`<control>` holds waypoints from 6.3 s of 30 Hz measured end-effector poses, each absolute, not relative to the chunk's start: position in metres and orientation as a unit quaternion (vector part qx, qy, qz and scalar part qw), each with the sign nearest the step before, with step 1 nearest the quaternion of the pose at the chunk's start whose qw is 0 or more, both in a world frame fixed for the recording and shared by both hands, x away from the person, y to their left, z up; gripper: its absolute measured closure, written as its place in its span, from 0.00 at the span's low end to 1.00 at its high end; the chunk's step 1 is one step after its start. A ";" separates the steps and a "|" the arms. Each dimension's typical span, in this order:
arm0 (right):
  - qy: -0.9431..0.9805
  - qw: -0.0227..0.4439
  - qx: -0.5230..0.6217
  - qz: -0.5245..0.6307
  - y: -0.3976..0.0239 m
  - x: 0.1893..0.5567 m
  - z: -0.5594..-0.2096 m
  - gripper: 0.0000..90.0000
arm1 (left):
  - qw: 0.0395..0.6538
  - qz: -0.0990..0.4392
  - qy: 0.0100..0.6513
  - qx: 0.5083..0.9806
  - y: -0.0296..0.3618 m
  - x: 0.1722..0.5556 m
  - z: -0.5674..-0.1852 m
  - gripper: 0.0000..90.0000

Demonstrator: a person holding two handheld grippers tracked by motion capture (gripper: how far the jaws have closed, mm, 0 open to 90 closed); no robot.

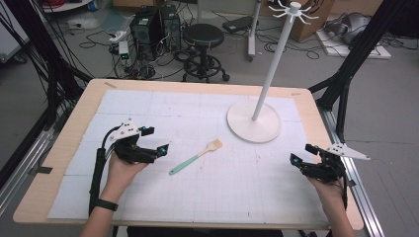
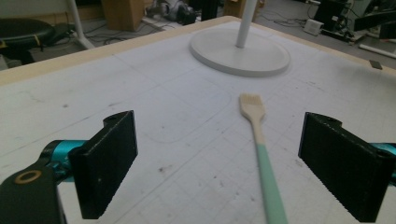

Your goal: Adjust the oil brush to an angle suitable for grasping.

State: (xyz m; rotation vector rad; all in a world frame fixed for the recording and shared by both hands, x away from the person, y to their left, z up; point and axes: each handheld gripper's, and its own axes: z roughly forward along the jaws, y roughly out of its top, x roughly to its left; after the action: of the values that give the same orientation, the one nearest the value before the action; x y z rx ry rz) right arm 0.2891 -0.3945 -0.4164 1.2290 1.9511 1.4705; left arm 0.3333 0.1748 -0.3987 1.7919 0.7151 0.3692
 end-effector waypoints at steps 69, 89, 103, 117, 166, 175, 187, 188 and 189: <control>0.702 0.203 0.435 0.527 -0.394 0.291 -0.416 0.16 | 0.397 0.121 0.315 0.854 0.054 0.354 -0.444 0.91; 0.697 0.203 0.438 0.531 -0.394 0.291 -0.414 0.16 | 0.439 0.097 0.241 0.860 0.034 0.345 -0.429 0.92; 0.688 0.211 0.438 0.539 -0.400 0.288 -0.409 0.16 | 0.449 0.044 0.135 0.882 -0.044 0.337 -0.422 0.92; 0.688 0.221 0.438 0.535 -0.406 0.279 -0.405 0.16 | 0.434 0.007 0.054 0.899 -0.108 0.328 -0.430 0.91; 0.717 0.195 0.408 0.531 -0.387 0.288 -0.413 0.16 | 0.564 0.122 0.217 0.787 0.081 0.321 -0.375 0.23; 0.731 0.182 0.392 0.528 -0.382 0.290 -0.415 0.16 | 0.564 0.177 0.254 0.765 0.149 0.310 -0.380 0.20; 0.732 0.179 0.397 0.524 -0.381 0.290 -0.416 0.16 | 0.562 0.211 0.310 0.737 0.212 0.305 -0.397 0.19; 0.732 0.180 0.396 0.524 -0.382 0.290 -0.416 0.16 | 0.561 0.216 0.312 0.735 0.216 0.304 -0.398 0.19; 0.731 0.179 0.398 0.525 -0.382 0.290 -0.416 0.16 | 0.561 0.224 0.317 0.731 0.225 0.303 -0.400 0.19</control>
State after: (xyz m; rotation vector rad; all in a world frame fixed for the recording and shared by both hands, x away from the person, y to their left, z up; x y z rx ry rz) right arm 0.2902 -0.3819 -0.4165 1.1253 2.0660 1.4837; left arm 0.3032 0.2246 -0.4001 1.7236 0.7479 0.5270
